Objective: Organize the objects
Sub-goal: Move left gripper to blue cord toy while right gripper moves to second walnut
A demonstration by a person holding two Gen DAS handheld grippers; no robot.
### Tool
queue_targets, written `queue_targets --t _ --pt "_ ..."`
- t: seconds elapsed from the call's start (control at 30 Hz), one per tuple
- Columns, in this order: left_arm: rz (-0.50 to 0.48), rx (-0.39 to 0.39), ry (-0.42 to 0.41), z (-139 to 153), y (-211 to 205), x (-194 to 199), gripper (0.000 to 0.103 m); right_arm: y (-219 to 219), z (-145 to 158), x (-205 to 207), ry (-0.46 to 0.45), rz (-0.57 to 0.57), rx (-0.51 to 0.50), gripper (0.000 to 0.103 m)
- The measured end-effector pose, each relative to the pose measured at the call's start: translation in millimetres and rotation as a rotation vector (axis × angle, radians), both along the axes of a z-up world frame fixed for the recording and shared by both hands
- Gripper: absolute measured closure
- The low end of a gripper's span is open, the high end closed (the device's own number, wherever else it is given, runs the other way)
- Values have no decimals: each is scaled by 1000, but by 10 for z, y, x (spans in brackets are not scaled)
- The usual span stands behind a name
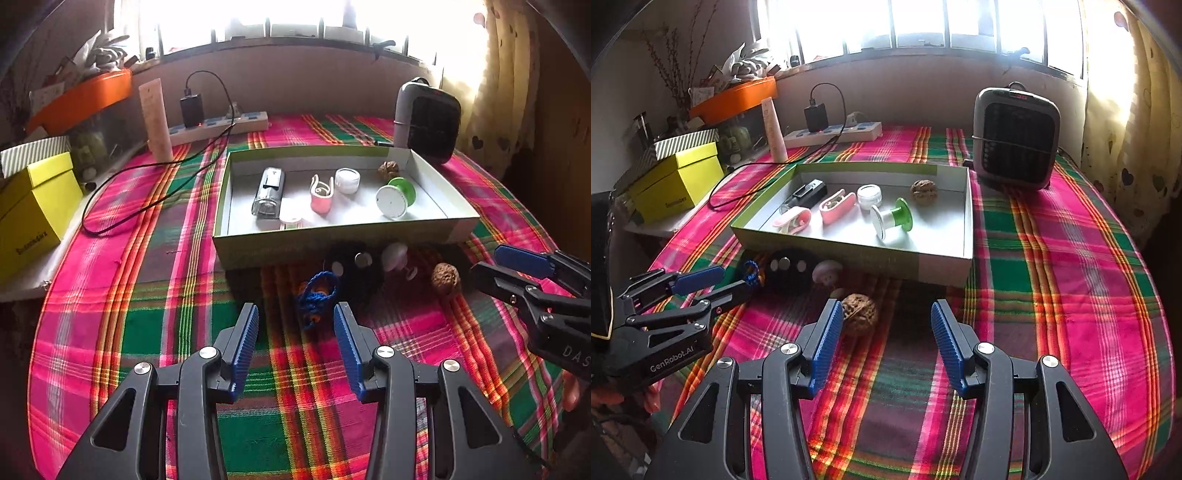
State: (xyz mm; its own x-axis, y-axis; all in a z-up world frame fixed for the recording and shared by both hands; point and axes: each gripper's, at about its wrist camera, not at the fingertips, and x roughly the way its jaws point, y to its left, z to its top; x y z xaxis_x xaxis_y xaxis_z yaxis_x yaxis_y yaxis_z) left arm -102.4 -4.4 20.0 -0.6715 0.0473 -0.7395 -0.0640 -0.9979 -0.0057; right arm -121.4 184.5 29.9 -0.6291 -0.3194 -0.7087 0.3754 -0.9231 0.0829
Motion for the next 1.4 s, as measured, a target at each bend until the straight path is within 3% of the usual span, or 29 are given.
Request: queue_targets --t 0.63,1.4 --pt "-44 102 -53 -119 -88 -26 56 -165 -202 -104 -81 64 21 52" --pt "-40 97 -51 -117 -79 -176 54 -278 -233 -221 -75 70 90 52"
